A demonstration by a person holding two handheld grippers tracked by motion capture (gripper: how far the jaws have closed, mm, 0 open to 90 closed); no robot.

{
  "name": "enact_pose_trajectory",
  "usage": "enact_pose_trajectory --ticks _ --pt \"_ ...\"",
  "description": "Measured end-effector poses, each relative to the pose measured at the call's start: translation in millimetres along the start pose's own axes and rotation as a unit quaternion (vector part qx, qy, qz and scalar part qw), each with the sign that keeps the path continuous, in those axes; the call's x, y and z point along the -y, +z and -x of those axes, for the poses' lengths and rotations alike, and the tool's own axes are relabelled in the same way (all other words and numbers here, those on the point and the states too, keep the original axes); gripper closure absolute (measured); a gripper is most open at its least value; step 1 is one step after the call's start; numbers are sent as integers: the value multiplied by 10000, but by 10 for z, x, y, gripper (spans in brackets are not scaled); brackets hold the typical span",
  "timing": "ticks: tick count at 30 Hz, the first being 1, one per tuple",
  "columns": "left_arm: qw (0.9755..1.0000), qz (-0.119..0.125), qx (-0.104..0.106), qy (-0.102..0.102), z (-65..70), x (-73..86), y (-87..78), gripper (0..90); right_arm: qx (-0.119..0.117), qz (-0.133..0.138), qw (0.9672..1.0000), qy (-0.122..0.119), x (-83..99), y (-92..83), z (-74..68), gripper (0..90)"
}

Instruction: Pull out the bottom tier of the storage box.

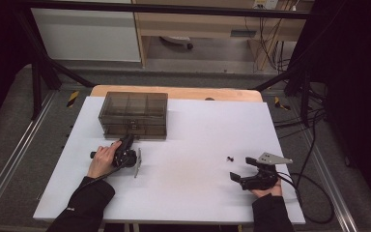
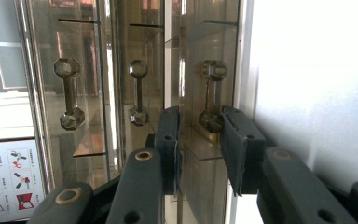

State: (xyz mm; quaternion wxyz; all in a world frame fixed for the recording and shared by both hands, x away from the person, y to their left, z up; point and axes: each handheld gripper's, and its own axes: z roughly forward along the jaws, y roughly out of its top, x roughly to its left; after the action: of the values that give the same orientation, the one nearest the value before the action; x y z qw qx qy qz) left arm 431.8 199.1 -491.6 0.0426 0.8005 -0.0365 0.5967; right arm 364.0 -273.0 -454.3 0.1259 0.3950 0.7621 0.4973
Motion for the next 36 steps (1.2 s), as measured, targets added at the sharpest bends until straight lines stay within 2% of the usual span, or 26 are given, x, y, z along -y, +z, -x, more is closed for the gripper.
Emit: enact_pose_trajectory --ticks 36 --pt "10000 5 9 13 49 -11 -151 684 9 19 10000 0 0 -4 -1 6"
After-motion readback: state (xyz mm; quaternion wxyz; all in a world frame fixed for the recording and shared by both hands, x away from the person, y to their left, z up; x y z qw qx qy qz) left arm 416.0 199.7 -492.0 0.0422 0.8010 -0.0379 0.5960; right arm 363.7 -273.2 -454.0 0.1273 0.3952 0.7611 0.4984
